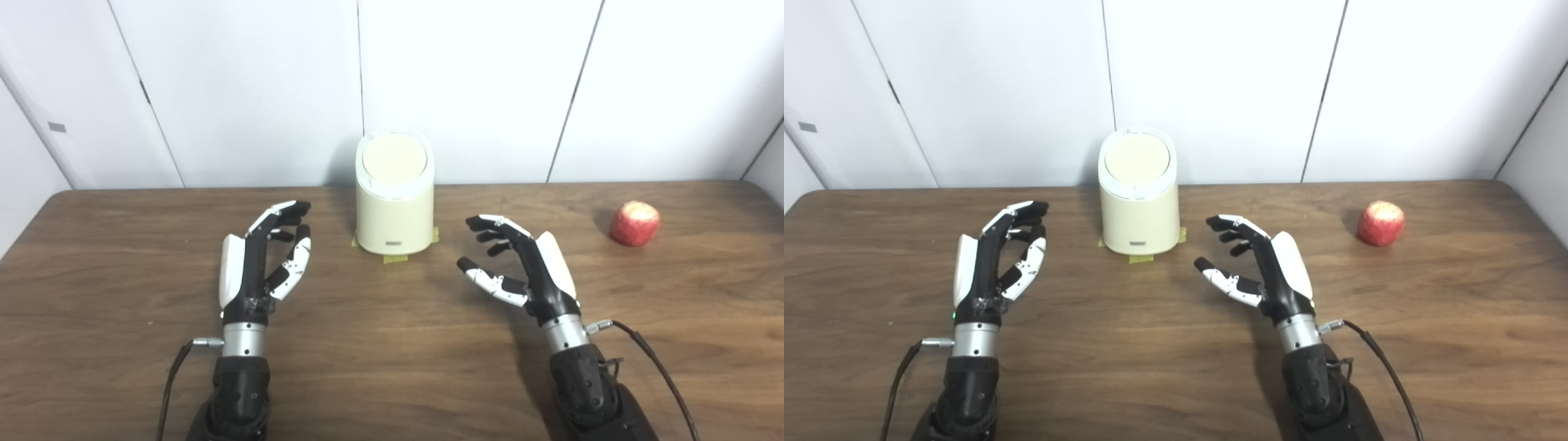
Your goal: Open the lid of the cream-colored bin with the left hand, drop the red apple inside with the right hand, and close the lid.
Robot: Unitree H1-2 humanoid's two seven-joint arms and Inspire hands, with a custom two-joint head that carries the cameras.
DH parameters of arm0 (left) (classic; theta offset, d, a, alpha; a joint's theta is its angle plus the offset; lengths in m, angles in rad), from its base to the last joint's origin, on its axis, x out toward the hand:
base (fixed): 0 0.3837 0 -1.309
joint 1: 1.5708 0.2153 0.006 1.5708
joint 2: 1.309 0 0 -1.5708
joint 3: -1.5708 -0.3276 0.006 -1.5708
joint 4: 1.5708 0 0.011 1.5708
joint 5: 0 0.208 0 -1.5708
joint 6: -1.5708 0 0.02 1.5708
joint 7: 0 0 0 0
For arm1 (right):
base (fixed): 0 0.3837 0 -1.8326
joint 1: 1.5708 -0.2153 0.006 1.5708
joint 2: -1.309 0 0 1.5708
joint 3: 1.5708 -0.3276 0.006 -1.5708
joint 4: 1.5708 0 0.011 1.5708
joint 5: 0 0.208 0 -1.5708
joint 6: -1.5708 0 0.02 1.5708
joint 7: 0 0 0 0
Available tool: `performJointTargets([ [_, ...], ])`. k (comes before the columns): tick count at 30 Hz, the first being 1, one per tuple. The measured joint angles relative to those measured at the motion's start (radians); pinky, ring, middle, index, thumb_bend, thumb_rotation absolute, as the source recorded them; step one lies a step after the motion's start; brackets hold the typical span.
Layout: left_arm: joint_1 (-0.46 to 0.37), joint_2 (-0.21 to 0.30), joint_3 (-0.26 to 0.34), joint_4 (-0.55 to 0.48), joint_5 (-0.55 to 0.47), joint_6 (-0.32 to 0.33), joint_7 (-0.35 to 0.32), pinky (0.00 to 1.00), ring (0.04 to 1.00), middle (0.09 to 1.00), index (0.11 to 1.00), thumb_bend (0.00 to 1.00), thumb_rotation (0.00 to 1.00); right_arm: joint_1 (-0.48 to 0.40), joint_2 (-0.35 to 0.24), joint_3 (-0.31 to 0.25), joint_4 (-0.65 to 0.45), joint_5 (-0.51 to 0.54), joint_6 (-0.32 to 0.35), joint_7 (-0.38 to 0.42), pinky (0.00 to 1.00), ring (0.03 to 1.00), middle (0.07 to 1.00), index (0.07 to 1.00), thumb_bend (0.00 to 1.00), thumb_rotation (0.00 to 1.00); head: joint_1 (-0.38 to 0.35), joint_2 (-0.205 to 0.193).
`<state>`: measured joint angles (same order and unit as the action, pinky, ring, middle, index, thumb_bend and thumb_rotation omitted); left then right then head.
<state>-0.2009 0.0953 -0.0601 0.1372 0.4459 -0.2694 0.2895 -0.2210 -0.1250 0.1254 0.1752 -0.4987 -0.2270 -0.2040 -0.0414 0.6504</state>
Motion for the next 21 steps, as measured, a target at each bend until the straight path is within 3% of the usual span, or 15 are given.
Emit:
performJointTargets([
  [9,0.0,0.0,0.0,0.0,-0.001,0.0,-0.003,0.6,0.699,0.721,0.707,0.22,0.43,0.001,0.0,0.0,-0.002,0.001,0.021,0.004,0.54,0.676,0.724,0.71,0.28,0.39,0.002,0.0],
  [16,0.0,0.0,0.001,0.0,-0.004,0.0,-0.01,0.62,0.71,0.73,0.715,0.25,0.46,0.001,0.0,0.001,-0.002,-0.001,0.021,0.004,0.56,0.686,0.73,0.715,0.27,0.41,-0.008,-0.005],
  [18,0.0,0.0,0.002,0.0,-0.012,0.003,-0.017,0.62,0.72,0.743,0.733,0.29,0.53,0.0,0.0,0.001,-0.002,0.0,0.021,0.004,0.56,0.689,0.731,0.717,0.28,0.41,-0.009,-0.005],
  [20,0.0,0.001,0.002,-0.007,-0.019,0.046,-0.042,0.68,0.774,0.799,0.792,0.46,0.77,0.0,0.0,0.001,-0.002,0.0,0.021,0.003,0.56,0.691,0.732,0.718,0.28,0.44,-0.008,-0.006],
  [21,0.001,0.002,0.001,-0.011,-0.02,0.081,-0.064,0.72,0.808,0.832,0.825,0.53,0.84,0.0,0.0,0.001,-0.001,0.0,0.021,0.003,0.56,0.69,0.731,0.718,0.29,0.45,-0.008,-0.006],
])
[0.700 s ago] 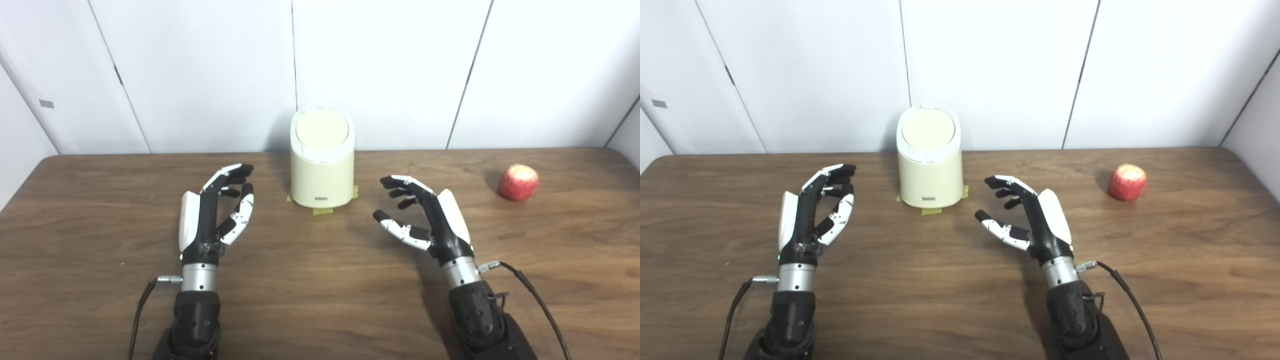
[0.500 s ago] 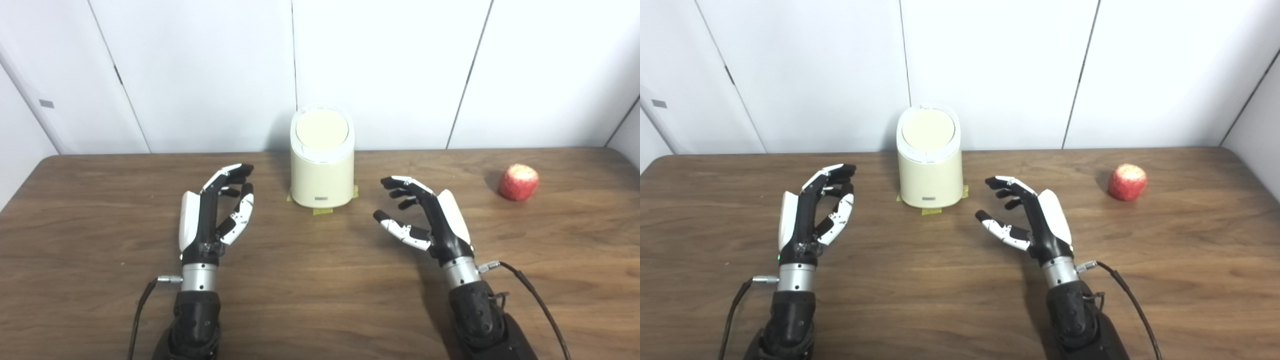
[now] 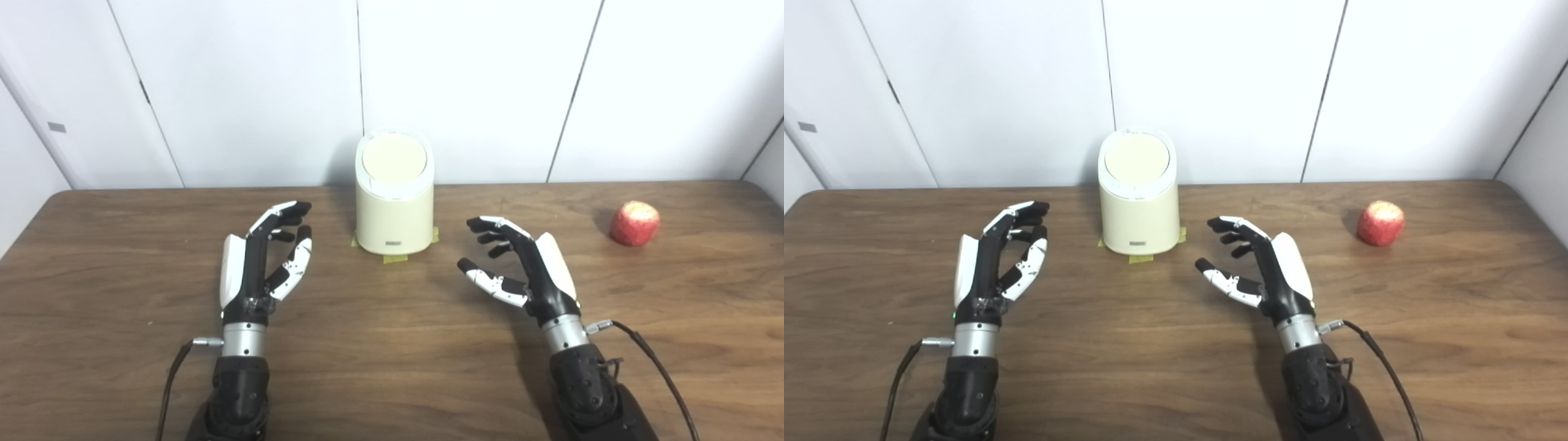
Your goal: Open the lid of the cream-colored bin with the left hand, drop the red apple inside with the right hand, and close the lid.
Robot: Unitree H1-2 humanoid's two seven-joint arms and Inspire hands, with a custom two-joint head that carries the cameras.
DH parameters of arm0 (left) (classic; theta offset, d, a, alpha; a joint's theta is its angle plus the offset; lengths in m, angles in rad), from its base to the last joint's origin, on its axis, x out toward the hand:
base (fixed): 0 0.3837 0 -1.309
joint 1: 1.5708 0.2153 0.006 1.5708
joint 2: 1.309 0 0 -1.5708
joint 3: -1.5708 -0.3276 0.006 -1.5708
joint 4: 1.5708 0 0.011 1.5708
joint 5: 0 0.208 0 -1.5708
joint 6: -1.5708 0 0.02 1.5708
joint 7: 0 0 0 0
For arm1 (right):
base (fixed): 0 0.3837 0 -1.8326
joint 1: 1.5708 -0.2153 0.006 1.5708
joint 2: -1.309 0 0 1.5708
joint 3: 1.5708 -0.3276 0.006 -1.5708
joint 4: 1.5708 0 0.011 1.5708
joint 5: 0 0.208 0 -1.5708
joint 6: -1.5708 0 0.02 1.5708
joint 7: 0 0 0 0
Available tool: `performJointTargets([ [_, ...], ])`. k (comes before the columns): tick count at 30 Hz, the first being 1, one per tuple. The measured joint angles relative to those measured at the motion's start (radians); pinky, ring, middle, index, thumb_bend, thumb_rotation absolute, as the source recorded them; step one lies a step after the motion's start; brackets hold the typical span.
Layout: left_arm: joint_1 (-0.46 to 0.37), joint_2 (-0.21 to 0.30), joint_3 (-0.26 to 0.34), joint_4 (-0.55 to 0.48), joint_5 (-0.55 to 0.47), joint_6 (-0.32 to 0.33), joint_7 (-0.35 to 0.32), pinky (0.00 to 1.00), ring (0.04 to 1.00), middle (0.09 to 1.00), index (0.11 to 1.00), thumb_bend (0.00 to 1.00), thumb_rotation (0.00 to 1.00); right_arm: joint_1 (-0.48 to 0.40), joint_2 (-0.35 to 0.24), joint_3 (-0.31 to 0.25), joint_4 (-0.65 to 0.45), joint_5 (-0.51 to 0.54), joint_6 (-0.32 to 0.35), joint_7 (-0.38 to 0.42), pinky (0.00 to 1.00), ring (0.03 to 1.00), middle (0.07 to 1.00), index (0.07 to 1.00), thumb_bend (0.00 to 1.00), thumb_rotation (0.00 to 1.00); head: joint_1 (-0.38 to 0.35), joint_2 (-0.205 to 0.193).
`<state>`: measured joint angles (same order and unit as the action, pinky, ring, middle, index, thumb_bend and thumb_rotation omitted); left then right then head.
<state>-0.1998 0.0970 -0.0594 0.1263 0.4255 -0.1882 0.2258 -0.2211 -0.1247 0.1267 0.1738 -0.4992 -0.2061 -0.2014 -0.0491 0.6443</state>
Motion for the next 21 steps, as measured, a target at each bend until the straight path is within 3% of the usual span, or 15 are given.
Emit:
performJointTargets([
  [2,0.008,0.001,-0.004,-0.031,0.002,0.105,-0.051,0.87,0.914,0.923,0.905,0.71,0.96,-0.001,0.0,0.0,0.0,-0.001,0.0,-0.001,0.56,0.688,0.73,0.72,0.29,0.47,-0.003,-0.002],
  [4,0.011,0.0,-0.01,-0.066,0.006,0.209,-0.096,0.97,0.975,0.972,0.956,0.81,0.99,-0.001,0.0,0.0,0.0,-0.004,0.003,-0.002,0.56,0.689,0.729,0.716,0.29,0.44,-0.003,-0.002],
  [7,-0.024,0.001,-0.013,-0.099,0.015,0.355,-0.154,1.0,0.998,0.998,0.996,0.89,1.0,-0.001,0.002,0.0,0.0,-0.012,0.003,-0.005,0.57,0.69,0.726,0.713,0.29,0.42,-0.005,-0.002],
  [9,-0.074,0.005,-0.017,-0.109,0.022,0.419,-0.177,1.0,1.0,1.0,1.0,0.91,0.99,-0.001,0.002,0.0,0.0,-0.013,0.003,-0.006,0.57,0.692,0.725,0.714,0.29,0.43,-0.005,-0.003],
  [16,-0.299,0.012,-0.059,-0.104,0.064,0.529,-0.204,1.0,1.0,1.0,1.0,0.94,0.95,-0.002,0.004,-0.002,-0.002,-0.013,0.008,-0.007,0.56,0.687,0.73,0.711,0.29,0.4,-0.011,-0.005],
  [21,-0.392,0.009,-0.104,-0.072,0.115,0.593,-0.205,1.0,1.0,1.0,1.0,0.9,0.88,-0.003,0.007,-0.002,-0.002,-0.012,0.008,-0.007,0.56,0.682,0.724,0.712,0.29,0.41,-0.015,-0.006],
])
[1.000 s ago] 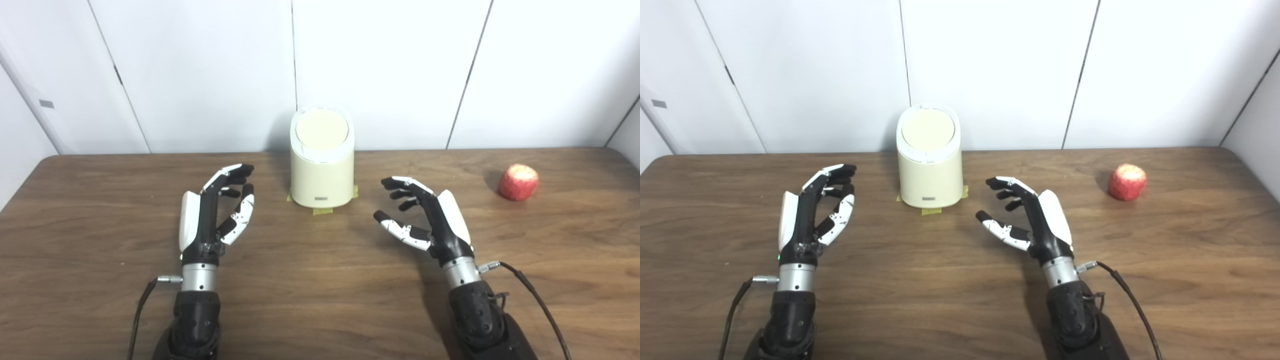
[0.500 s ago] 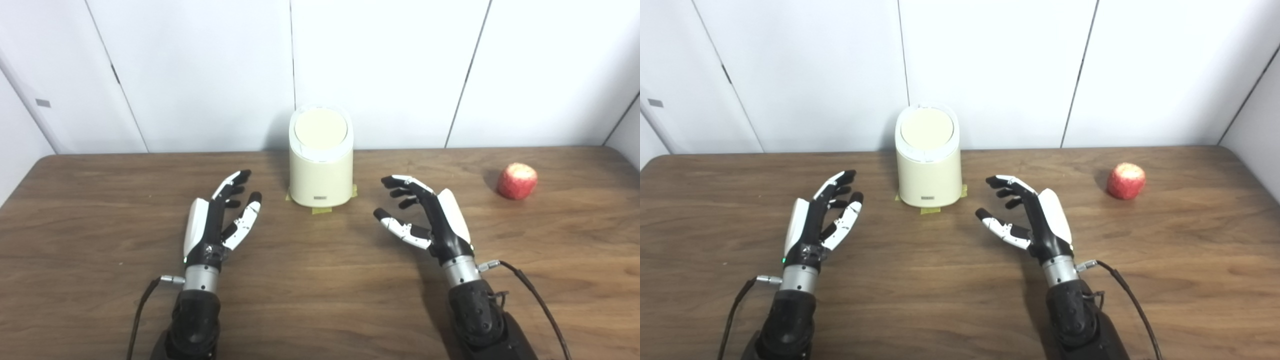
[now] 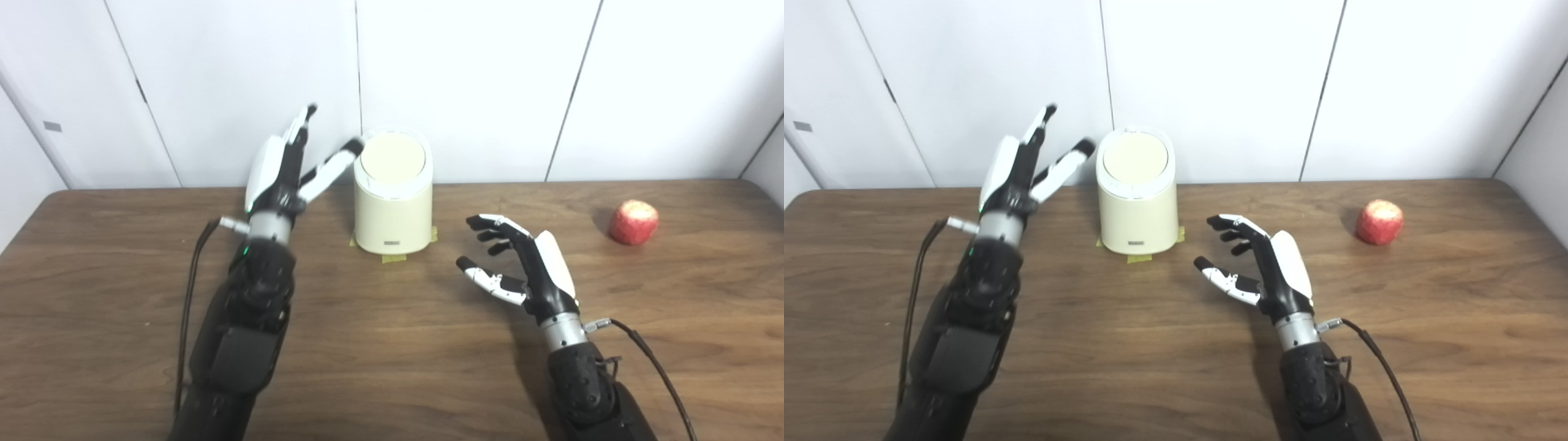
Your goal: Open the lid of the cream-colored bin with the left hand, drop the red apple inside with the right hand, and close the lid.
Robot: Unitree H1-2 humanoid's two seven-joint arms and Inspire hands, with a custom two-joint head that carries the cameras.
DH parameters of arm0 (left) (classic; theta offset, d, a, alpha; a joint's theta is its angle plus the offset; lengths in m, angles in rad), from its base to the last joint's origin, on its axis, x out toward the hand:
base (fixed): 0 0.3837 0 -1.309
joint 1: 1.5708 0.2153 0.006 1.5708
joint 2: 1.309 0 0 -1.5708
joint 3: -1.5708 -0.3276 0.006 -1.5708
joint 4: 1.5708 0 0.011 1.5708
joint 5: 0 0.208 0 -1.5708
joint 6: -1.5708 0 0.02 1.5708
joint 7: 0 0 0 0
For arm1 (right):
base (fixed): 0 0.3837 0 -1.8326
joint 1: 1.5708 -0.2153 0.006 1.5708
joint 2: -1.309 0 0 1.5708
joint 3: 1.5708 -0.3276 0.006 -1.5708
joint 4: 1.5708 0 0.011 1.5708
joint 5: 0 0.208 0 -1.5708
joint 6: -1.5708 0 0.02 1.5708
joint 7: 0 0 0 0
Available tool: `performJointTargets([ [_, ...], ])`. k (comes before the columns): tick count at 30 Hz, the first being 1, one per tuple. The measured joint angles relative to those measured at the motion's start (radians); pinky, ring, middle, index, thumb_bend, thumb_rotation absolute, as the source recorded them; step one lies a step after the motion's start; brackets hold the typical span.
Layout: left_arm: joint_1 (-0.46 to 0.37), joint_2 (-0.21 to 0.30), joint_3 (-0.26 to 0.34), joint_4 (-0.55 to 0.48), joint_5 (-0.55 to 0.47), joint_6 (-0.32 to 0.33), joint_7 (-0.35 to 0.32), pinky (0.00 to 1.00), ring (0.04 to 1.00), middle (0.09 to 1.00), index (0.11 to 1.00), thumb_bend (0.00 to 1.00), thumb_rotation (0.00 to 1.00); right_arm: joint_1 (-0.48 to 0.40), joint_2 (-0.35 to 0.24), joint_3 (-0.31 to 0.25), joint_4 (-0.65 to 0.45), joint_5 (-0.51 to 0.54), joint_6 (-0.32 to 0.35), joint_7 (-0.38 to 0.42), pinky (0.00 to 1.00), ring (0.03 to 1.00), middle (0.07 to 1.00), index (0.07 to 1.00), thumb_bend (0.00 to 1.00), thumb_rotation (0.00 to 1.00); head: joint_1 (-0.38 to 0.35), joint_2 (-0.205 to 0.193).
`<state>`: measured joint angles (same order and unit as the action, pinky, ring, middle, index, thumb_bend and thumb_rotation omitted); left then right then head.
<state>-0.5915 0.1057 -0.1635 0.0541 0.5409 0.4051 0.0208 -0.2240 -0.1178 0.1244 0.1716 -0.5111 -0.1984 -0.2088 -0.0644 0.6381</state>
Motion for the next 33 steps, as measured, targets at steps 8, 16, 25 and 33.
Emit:
performJointTargets([
  [8,-0.067,-0.008,-0.064,0.091,0.093,0.067,-0.009,1.0,1.0,1.0,1.0,0.87,0.7,-0.001,0.0,-0.001,0.005,0.002,-0.002,-0.005,0.56,0.685,0.724,0.711,0.29,0.4,0.002,-0.009],
  [16,-0.149,-0.068,-0.056,0.154,0.241,0.068,-0.094,1.0,1.0,1.0,1.0,0.79,0.66,-0.008,0.003,0.0,0.013,0.002,-0.003,-0.014,0.55,0.676,0.721,0.709,0.29,0.4,0.0,-0.015],
  [25,-0.174,-0.085,-0.06,0.267,0.339,0.068,-0.101,1.0,1.0,1.0,1.0,0.76,0.58,-0.011,0.007,0.003,0.017,0.002,-0.004,-0.026,0.56,0.684,0.725,0.711,0.29,0.41,-0.006,-0.015],
  [33,-0.203,-0.095,-0.063,0.332,0.378,0.068,-0.119,1.0,1.0,1.0,1.0,0.79,0.5,-0.009,0.008,0.007,0.011,-0.004,0.015,-0.026,0.57,0.695,0.735,0.723,0.29,0.43,-0.009,-0.011],
])
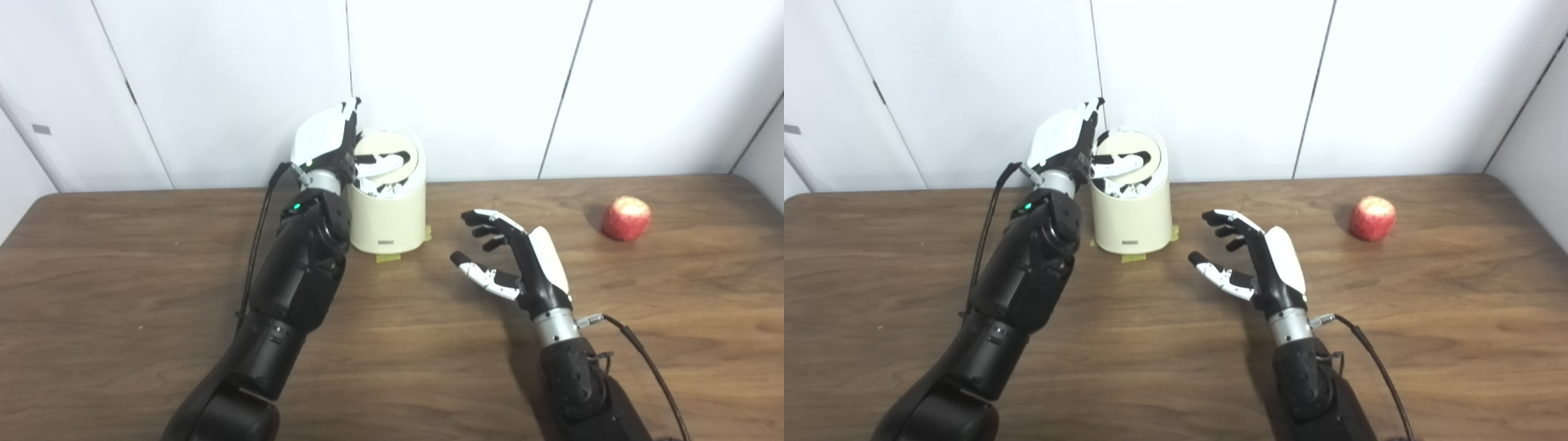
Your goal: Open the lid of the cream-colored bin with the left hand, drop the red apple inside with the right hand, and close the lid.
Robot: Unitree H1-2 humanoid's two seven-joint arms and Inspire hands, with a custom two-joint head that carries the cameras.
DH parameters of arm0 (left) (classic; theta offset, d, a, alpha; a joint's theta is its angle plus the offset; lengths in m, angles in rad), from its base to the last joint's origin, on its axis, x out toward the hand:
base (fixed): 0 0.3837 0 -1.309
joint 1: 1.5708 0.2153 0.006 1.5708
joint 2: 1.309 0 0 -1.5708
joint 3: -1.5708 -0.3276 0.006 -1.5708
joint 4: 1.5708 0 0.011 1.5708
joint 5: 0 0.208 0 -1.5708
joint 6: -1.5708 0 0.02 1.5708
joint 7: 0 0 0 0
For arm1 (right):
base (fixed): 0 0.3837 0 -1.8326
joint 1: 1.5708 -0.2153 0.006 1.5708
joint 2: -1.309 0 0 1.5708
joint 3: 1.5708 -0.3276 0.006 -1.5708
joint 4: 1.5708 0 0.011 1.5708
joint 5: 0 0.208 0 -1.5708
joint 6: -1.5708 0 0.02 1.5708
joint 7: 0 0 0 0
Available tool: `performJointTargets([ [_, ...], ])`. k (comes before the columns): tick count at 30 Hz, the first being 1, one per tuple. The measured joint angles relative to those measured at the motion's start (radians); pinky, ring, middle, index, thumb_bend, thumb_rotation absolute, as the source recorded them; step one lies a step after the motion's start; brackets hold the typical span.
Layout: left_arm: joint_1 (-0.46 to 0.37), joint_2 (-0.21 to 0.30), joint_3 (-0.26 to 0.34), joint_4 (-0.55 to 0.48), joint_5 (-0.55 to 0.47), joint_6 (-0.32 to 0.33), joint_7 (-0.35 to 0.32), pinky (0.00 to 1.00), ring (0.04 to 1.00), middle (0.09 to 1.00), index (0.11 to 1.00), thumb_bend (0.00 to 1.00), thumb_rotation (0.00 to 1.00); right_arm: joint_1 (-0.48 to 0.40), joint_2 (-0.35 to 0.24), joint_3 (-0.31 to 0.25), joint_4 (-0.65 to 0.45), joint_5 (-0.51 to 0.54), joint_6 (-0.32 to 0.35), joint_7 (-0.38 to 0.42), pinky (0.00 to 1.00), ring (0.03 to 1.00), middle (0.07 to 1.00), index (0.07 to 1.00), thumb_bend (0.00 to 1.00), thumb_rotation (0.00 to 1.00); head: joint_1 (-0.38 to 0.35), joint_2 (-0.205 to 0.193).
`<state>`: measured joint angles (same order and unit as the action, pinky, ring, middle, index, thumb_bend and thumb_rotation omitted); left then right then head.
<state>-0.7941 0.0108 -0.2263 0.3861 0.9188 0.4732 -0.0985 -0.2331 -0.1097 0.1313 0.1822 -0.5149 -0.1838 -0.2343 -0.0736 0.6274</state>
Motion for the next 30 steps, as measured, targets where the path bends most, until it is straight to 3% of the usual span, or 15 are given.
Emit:
performJointTargets([
  [6,-0.012,0.005,-0.014,0.04,0.015,0.0,0.003,1.0,1.0,1.0,1.0,0.73,0.47,0.0,0.0,0.002,0.0,0.0,0.001,0.0,0.57,0.694,0.732,0.724,0.29,0.41,-0.002,0.0],
  [12,-0.016,0.009,-0.015,0.06,0.014,-0.001,0.02,1.0,1.0,1.0,1.0,0.72,0.38,0.001,0.006,0.006,-0.004,0.003,0.014,0.001,0.58,0.7,0.736,0.723,0.29,0.44,0.002,0.0],
  [19,-0.017,0.034,-0.06,0.048,0.018,-0.004,0.034,1.0,1.0,1.0,1.0,0.66,0.35,0.003,0.006,0.009,-0.008,0.004,0.024,0.003,0.56,0.69,0.731,0.724,0.29,0.43,0.005,0.002],
  [23,-0.017,0.038,-0.068,0.019,0.042,-0.004,0.023,1.0,1.0,1.0,1.0,0.62,0.26,0.003,0.006,0.009,-0.008,0.003,0.026,0.003,0.57,0.695,0.734,0.727,0.29,0.45,0.008,0.002],
  [30,-0.017,0.038,-0.069,-0.005,0.104,-0.006,0.003,1.0,1.0,1.0,1.0,0.66,0.13,0.004,0.006,0.009,-0.009,0.009,0.029,0.003,0.56,0.69,0.731,0.727,0.29,0.42,0.009,0.005],
])
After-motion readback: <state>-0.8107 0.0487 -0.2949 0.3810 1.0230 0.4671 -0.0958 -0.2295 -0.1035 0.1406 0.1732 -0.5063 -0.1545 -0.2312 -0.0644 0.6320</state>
